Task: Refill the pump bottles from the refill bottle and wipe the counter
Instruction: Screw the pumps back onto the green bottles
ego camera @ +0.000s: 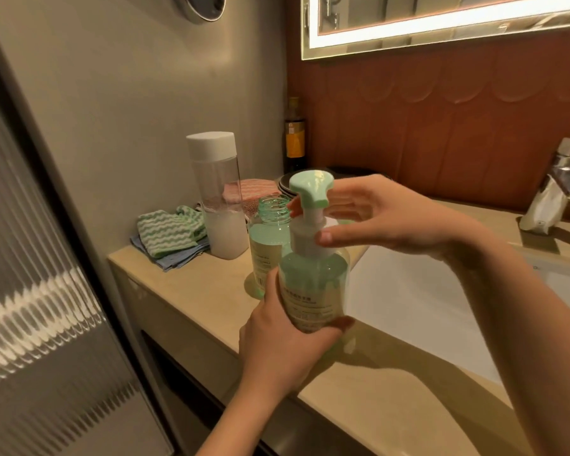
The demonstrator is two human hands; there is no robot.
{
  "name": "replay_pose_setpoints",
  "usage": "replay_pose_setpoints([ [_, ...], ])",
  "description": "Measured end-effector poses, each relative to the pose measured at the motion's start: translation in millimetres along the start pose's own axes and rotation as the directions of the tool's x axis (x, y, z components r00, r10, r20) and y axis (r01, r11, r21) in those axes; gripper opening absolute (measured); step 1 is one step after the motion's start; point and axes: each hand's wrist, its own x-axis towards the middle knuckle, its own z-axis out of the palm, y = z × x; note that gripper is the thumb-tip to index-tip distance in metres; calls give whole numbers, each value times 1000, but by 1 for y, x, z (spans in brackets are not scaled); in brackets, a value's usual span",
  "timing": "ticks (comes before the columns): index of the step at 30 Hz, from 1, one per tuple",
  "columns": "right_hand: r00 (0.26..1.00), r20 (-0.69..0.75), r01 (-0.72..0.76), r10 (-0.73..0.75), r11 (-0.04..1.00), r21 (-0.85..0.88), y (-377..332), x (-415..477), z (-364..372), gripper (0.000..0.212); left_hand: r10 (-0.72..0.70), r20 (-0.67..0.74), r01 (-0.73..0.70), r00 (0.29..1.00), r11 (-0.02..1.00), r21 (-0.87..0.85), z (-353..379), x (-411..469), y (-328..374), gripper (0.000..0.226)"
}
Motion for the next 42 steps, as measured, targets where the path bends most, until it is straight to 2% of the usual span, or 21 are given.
replay_pose_setpoints([
  [3,999,-29,24,-25,1000,-6,0,-2,-2,40,6,-15,-6,1000,1000,-5,1,-1,0,115],
  [6,999,-50,17,-18,999,-27,0,-1,-2,39,10,-21,-11,1000,1000,-5,1,-1,1,109],
  [9,991,-136,-27,2,983,-181,-2,6,9,47,2,-28,-2,1000,1000,-12,1,-1,1,100],
  [11,990,-144,-31,1,978,-208,-4,9,16,51,-29,-24,29,999,1000,-13,1,-1,1,92],
  [13,997,-79,0,-12,988,-154,-4,8,16,36,-38,-22,37,999,999,-19,1,-2,1,87],
  [15,999,28,-17,17,1000,4,-2,4,9,26,-9,-24,9,1000,1000,3,0,-2,2,90],
  [18,996,87,-31,21,993,114,3,-1,0,43,8,-33,-8,999,1000,14,1,-2,2,95],
  [20,999,37,-10,6,994,109,3,-2,-2,44,-8,-24,8,1000,1000,23,2,-2,1,102],
  [23,992,-126,-13,3,997,-78,1,4,6,33,-24,-11,24,1000,1000,16,3,-1,0,116],
  [25,973,-231,-50,6,981,-187,0,10,19,33,-23,-17,23,1000,1000,-1,2,0,2,111],
  [27,964,-261,-102,51,977,-185,1,14,27,47,-22,-15,22,1000,1000,-15,2,-2,3,102],
  [28,971,-226,-119,78,978,-174,1,14,27,53,-17,-18,16,1000,1000,-27,2,-3,3,98],
  [30,989,-69,-139,132,985,-103,1,12,22,57,-5,-27,4,1000,999,-47,2,-3,2,96],
  [31,990,13,-138,138,990,-31,0,9,17,53,-2,-29,1,1000,999,-49,2,-3,1,98],
  [33,992,74,-110,103,990,88,1,2,4,44,11,-21,-12,1000,1000,-22,3,-2,0,104],
  [38,999,-38,-32,36,994,103,-1,-6,-5,39,24,-23,-24,999,1000,-13,2,-3,0,111],
  [42,989,-143,-35,26,998,-61,2,3,7,32,21,-34,-22,999,999,-26,2,-3,1,108],
])
